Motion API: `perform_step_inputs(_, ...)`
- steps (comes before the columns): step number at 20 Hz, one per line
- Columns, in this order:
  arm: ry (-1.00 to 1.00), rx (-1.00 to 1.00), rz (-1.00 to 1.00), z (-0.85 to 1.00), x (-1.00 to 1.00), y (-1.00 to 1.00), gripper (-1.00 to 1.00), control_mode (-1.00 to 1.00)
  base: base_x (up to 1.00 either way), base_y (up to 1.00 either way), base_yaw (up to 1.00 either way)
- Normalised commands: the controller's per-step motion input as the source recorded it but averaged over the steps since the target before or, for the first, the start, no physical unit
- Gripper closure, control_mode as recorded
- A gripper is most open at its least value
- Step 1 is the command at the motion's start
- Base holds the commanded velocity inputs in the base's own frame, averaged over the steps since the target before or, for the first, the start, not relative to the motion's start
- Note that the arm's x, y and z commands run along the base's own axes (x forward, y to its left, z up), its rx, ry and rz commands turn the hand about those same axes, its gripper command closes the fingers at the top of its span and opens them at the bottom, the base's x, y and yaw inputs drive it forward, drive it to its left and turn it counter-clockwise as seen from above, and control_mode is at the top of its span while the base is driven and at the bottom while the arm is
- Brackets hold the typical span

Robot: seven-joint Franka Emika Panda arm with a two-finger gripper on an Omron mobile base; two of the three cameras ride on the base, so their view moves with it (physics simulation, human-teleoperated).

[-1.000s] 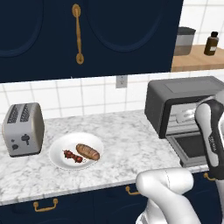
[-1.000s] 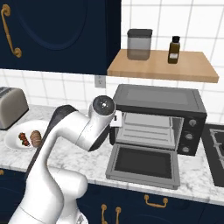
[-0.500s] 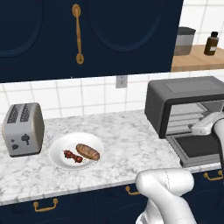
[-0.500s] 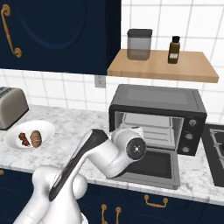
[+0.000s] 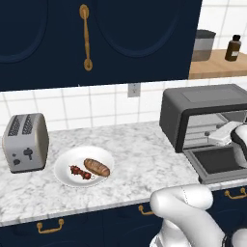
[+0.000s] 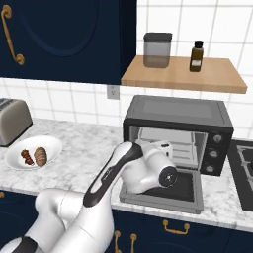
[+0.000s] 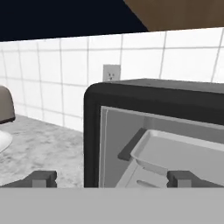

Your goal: Pick up the kebab skewer and baguette bread, and place them inside the toaster oven. Close the toaster oven door and start by setting the timer.

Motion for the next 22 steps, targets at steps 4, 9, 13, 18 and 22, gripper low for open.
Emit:
perform_step_inputs(4, -0.03, 0.14, 0.00, -0.13, 0.53, -0.49, -1.00, -1.00, 0.00, 0.00, 0.00)
perform_step_inputs(9, -0.03, 0.03, 0.00, -0.24, 0.55, -0.23, -1.00, -1.00, 0.00, 0.00, 0.00)
perform_step_inputs(13, -0.09, 0.00, 0.00, -0.19, 0.46, -0.11, -1.00, -1.00, 0.00, 0.00, 0.00)
perform_step_inputs(18, -0.01, 0.00, 0.00, -0.24, 0.68, -0.05, -1.00, -1.00, 0.00, 0.00, 0.00)
perform_step_inputs(22, 0.00, 0.00, 0.00, -0.11, 0.48, -0.33, -1.00, -1.00, 0.00, 0.00, 0.00)
